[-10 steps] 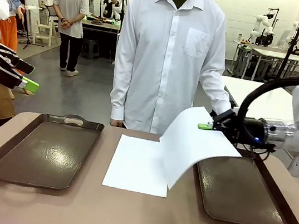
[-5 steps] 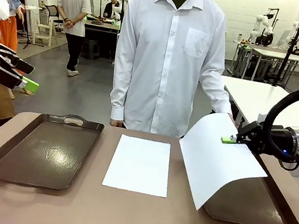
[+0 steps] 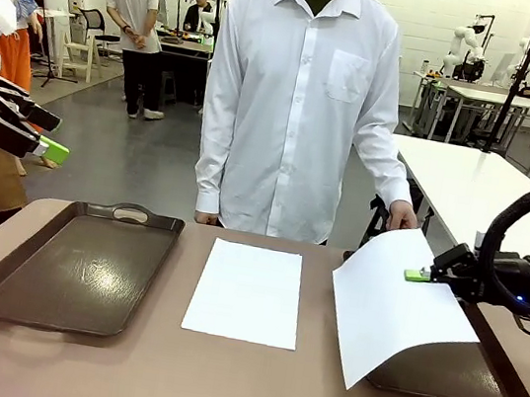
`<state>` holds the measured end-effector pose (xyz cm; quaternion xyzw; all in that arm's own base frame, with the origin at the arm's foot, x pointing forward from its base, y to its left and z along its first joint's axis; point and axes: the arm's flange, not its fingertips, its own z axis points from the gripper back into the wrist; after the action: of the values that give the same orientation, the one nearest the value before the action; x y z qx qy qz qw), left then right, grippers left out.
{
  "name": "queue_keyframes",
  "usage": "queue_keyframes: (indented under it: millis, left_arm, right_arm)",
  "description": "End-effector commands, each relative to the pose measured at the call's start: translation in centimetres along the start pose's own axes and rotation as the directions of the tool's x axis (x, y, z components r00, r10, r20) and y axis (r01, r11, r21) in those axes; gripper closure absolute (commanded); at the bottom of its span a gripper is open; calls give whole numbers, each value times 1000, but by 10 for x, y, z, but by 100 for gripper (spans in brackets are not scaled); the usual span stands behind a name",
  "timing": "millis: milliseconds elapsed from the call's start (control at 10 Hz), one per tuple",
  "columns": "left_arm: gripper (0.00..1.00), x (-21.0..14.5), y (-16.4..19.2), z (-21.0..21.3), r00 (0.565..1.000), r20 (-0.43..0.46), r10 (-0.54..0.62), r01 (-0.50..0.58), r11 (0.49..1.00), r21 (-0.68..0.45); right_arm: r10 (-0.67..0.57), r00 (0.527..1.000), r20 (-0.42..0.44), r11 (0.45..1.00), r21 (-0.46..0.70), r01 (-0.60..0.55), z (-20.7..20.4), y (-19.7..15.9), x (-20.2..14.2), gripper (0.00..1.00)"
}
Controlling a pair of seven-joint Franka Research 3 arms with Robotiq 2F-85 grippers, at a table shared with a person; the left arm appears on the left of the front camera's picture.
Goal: Sort the A4 documents.
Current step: Place the A4 Paper in the designated Handle tray.
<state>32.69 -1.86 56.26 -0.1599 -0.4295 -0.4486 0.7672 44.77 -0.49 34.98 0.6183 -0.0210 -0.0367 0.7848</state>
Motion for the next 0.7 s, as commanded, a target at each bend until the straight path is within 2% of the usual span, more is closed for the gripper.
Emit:
queue_keyframes:
  millis: [0,300,600]
  left_arm:
    - [0,-1,2,-2,1000,7,-5,5,1000,-6]
    - [0,-1,2,-2,1000,7,-5,5,1000,-6]
    - [0,-1,2,-2,1000,7,-5,5,1000,-6]
  right_arm:
    - [23,999,40,999,-36,-21,20,-3,-3,99]
    - [39,997,67,986,-162,-27,49,-9,7,99]
    - [9,1000,17,967,-255,-4,47,-25,33,99]
